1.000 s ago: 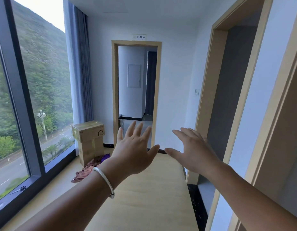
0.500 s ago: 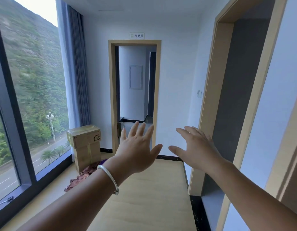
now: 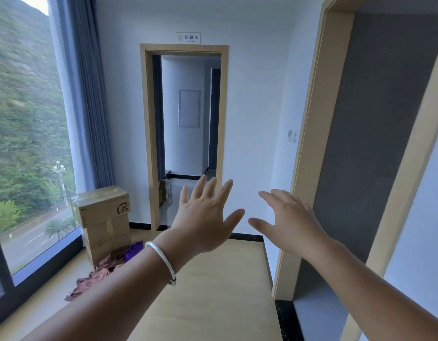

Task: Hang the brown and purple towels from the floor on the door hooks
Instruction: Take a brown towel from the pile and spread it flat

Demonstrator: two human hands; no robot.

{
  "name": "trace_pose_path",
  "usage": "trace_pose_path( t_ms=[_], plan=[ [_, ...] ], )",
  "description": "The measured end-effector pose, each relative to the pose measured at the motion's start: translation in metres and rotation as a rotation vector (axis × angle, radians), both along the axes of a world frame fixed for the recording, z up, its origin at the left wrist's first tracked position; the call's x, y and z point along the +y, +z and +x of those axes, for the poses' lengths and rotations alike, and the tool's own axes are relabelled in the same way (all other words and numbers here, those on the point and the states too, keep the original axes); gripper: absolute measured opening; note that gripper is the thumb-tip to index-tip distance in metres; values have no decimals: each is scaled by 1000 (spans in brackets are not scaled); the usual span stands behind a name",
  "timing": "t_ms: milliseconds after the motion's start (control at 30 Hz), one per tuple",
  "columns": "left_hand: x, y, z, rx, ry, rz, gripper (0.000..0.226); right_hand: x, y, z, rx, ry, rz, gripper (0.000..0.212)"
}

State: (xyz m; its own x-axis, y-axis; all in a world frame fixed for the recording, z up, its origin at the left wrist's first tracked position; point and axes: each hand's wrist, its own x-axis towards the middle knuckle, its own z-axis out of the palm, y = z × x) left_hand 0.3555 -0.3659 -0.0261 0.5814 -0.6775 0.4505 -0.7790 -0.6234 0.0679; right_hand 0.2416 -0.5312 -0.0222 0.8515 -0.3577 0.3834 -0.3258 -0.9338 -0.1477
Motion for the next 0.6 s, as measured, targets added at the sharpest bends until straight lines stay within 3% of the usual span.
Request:
trace_pose_path(
  t_ms=[333, 600],
  plan=[
    [-67, 10, 149, -4, -5, -33, 72, -64, 14, 145, -33, -4, 5, 73],
    [-119, 5, 222, 33, 3, -22, 73, -119, 6, 222, -26, 10, 36, 72]
  ],
)
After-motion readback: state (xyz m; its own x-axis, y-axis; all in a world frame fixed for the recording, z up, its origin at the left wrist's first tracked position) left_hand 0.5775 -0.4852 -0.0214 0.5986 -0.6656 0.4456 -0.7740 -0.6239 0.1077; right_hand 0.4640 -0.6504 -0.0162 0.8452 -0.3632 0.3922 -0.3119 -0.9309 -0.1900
